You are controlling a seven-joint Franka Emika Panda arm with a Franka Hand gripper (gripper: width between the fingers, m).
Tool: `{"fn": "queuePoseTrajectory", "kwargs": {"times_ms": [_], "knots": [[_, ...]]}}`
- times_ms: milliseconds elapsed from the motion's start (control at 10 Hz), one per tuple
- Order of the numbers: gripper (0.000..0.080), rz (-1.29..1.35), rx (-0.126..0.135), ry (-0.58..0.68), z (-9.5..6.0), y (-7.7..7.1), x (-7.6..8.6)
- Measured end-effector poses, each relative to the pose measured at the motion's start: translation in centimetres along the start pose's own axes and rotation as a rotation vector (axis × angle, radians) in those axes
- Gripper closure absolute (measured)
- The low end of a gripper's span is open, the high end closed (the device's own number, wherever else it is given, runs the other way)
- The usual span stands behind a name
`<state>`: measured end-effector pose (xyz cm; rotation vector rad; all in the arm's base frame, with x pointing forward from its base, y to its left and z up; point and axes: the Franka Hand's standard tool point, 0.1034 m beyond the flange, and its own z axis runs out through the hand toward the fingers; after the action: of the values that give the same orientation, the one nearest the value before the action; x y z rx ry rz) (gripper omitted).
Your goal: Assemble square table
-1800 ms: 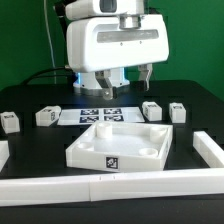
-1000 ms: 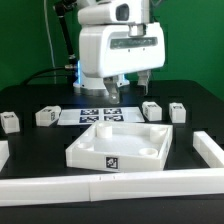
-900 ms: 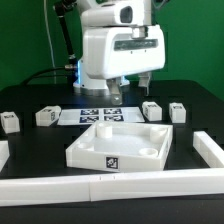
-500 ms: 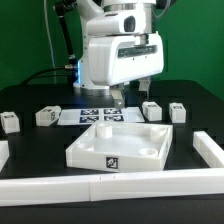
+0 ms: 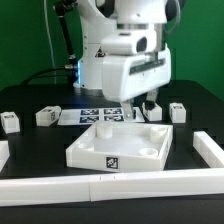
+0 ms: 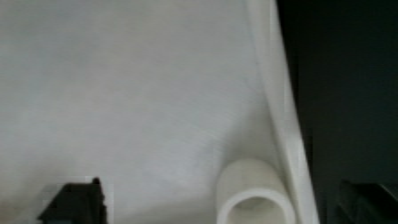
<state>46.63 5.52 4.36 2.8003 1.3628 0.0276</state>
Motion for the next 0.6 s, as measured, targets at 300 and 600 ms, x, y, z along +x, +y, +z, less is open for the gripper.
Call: {"fn": "queuePoseTrajectory", "kwargs": {"times_ms": [300,600], "knots": [[0.015,-0.029,-0.055,0.095,1.3,-1.4,-0.9],[0.015,-0.033,-0.055,0.091,2.0,-0.8,-1.8]]}}
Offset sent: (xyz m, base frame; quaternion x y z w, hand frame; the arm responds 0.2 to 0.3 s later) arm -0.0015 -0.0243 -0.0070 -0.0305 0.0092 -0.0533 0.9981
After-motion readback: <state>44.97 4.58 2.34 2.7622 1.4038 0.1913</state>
